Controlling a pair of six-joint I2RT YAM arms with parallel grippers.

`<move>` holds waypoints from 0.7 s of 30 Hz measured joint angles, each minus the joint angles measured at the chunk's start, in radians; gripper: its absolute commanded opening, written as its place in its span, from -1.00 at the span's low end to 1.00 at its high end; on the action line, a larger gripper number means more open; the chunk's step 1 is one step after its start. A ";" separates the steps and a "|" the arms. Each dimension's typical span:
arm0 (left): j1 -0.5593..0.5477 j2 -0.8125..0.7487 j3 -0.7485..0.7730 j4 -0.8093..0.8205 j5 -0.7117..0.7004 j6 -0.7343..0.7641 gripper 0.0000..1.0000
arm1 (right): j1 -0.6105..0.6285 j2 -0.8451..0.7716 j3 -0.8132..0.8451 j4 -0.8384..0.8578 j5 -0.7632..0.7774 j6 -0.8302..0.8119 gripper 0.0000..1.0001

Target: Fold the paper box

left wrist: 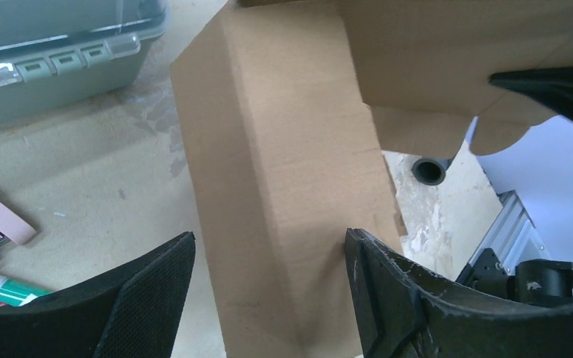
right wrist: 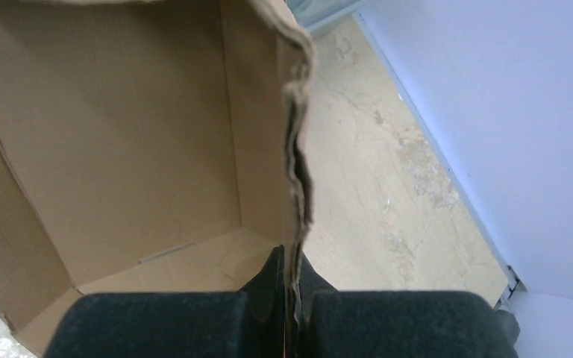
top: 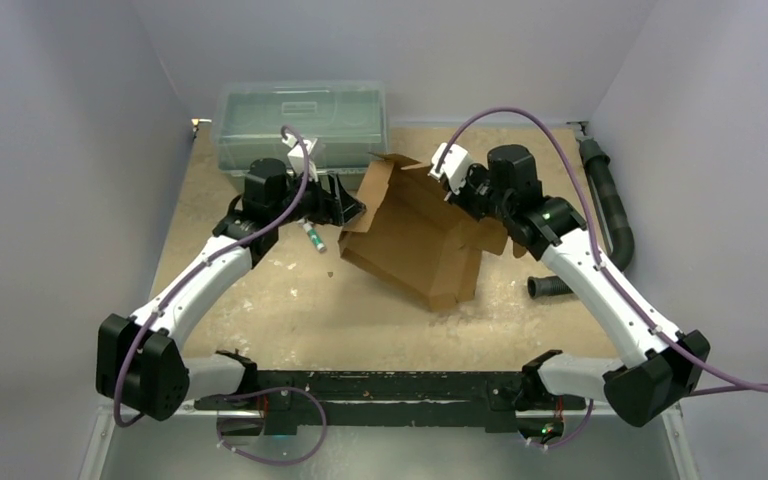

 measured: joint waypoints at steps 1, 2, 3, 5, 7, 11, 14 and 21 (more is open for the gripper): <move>0.000 0.019 0.000 0.000 0.002 0.005 0.45 | 0.005 0.005 0.008 -0.003 0.003 -0.004 -1.00; 0.002 0.032 0.000 0.000 0.002 0.006 0.45 | 0.009 0.010 0.018 -0.008 0.006 -0.009 -1.00; 0.002 0.048 -0.001 0.000 0.002 0.008 0.45 | 0.013 0.014 0.027 -0.012 0.008 -0.013 -1.00; 0.002 0.074 -0.003 -0.001 0.001 0.013 0.44 | 0.025 0.023 0.041 -0.018 0.012 -0.022 -1.00; 0.002 0.093 -0.004 -0.006 -0.003 0.016 0.43 | 0.035 0.029 0.049 -0.023 0.017 -0.027 -1.00; 0.002 0.114 -0.004 -0.027 -0.029 0.035 0.37 | 0.064 0.040 0.053 -0.030 0.037 -0.036 -1.00; 0.002 0.121 -0.004 -0.044 -0.057 0.050 0.30 | 0.085 0.052 0.053 -0.032 0.047 -0.037 -1.00; 0.002 0.157 0.000 -0.090 -0.117 0.083 0.32 | 0.112 0.083 0.064 -0.032 0.063 -0.033 -1.00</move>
